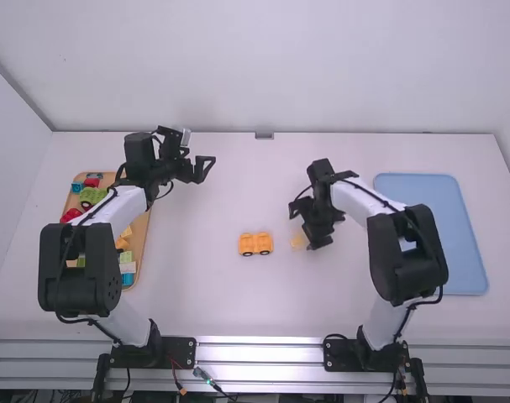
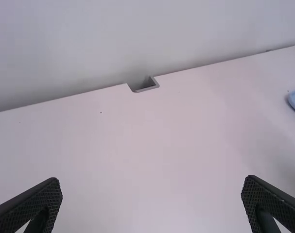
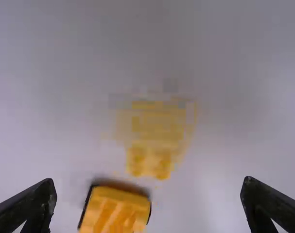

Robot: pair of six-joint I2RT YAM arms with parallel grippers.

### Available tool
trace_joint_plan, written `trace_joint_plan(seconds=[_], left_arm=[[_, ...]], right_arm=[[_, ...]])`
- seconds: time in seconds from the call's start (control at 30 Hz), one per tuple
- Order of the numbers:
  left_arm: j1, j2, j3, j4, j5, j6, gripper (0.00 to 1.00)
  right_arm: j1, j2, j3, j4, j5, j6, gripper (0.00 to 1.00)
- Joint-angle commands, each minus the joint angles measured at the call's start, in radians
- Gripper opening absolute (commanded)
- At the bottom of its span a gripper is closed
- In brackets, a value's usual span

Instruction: Assemble lego blocks to make yellow taxi

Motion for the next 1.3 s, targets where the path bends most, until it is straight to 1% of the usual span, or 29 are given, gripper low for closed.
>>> trace_joint_plan(seconds=[0.0, 0.03, 0.13, 0.23, 0.27, 0.33, 0.47, 0.5, 0.53, 0.63, 0.67, 0.73, 0.8, 0.83, 0.93, 1.0, 1.03, 1.07, 1.1, 1.17, 1.2, 1.23, 1.27], left_arm=[[0.001, 0.005, -0.008, -0.001, 0.008, 0.000, 0.99], [0.001, 0.005, -0.008, -0.001, 0.007, 0.000, 0.99], [0.001, 0.005, -0.008, -0.007, 0.007, 0.000, 0.99], [0.002, 0.005, -0.008, -0.021, 0.007, 0.000, 0.99], [0.002, 0.005, -0.008, -0.021, 0.007, 0.000, 0.99], [0.002, 0.005, -0.008, -0.023, 0.002, 0.000, 0.99], [0.002, 0.005, -0.008, -0.031, -0.051, 0.000, 0.99], [0.002, 0.005, -0.008, -0.029, -0.066, 0.000, 0.99], [0.002, 0.005, -0.008, -0.029, -0.076, 0.000, 0.99], [0.002, 0.005, -0.008, -0.026, -0.100, 0.000, 0.99], [0.002, 0.005, -0.008, -0.026, -0.100, 0.000, 0.99], [0.002, 0.005, -0.008, -0.022, -0.100, 0.000, 0.99], [0.002, 0.005, -0.008, -0.018, -0.100, 0.000, 0.99], [0.001, 0.005, -0.008, -0.019, -0.100, 0.000, 0.99], [0.002, 0.005, -0.008, -0.024, -0.088, 0.000, 0.99], [0.001, 0.005, -0.008, -0.031, -0.089, 0.002, 0.99], [0.001, 0.005, -0.008, -0.032, -0.089, 0.003, 0.99], [0.001, 0.005, -0.008, -0.043, -0.084, 0.016, 0.99], [0.001, 0.005, -0.008, -0.059, -0.036, 0.085, 0.99], [0.001, 0.005, -0.008, -0.082, 0.049, 0.192, 0.99], [0.001, 0.005, -0.008, -0.108, 0.149, 0.295, 0.99], [0.001, 0.005, -0.008, -0.130, 0.211, 0.365, 0.99], [0.001, 0.005, -0.008, -0.143, 0.238, 0.400, 0.99]], right_arm=[[-0.005, -0.003, 0.135, -0.048, 0.005, -0.213, 0.99], [-0.006, -0.003, 0.142, -0.052, 0.005, -0.226, 0.99], [-0.011, -0.003, 0.256, -0.156, 0.043, -0.484, 0.99], [-0.016, -0.003, 0.323, -0.212, 0.062, -0.619, 0.99], [-0.016, -0.003, 0.326, -0.212, 0.064, -0.625, 0.99], [-0.016, -0.003, 0.348, -0.180, 0.105, -0.693, 0.99], [-0.017, -0.003, 0.352, -0.063, 0.291, -0.863, 0.99], [-0.020, -0.003, 0.351, -0.028, 0.365, -0.955, 0.99], [-0.023, -0.003, 0.351, -0.014, 0.398, -0.998, 0.99], [-0.045, -0.003, 0.351, 0.071, 0.563, -1.279, 0.99], [-0.047, -0.003, 0.351, 0.080, 0.570, -1.303, 0.99], [-0.058, -0.003, 0.350, 0.138, 0.567, -1.421, 0.99], [-0.064, -0.003, 0.350, 0.174, 0.550, -1.467, 0.99], [-0.066, -0.003, 0.349, 0.234, 0.510, -1.514, 0.99], [-0.071, -0.003, 0.350, 0.284, 0.391, -1.611, 0.99], [-0.070, -0.003, 0.349, 0.280, 0.222, -1.804, 0.99], [-0.069, -0.003, 0.349, 0.278, 0.207, -1.818, 0.99], [-0.068, -0.003, 0.349, 0.260, 0.100, -1.922, 0.99], [-0.071, -0.003, 0.349, 0.220, -0.027, -2.042, 0.99], [-0.079, -0.003, 0.349, 0.153, -0.153, -2.179, 0.99], [-0.089, -0.003, 0.349, 0.077, -0.266, -2.309, 0.99], [-0.097, -0.003, 0.347, 0.012, -0.345, -2.407, 0.99], [-0.098, -0.003, 0.344, -0.005, -0.366, -2.434, 0.99]])
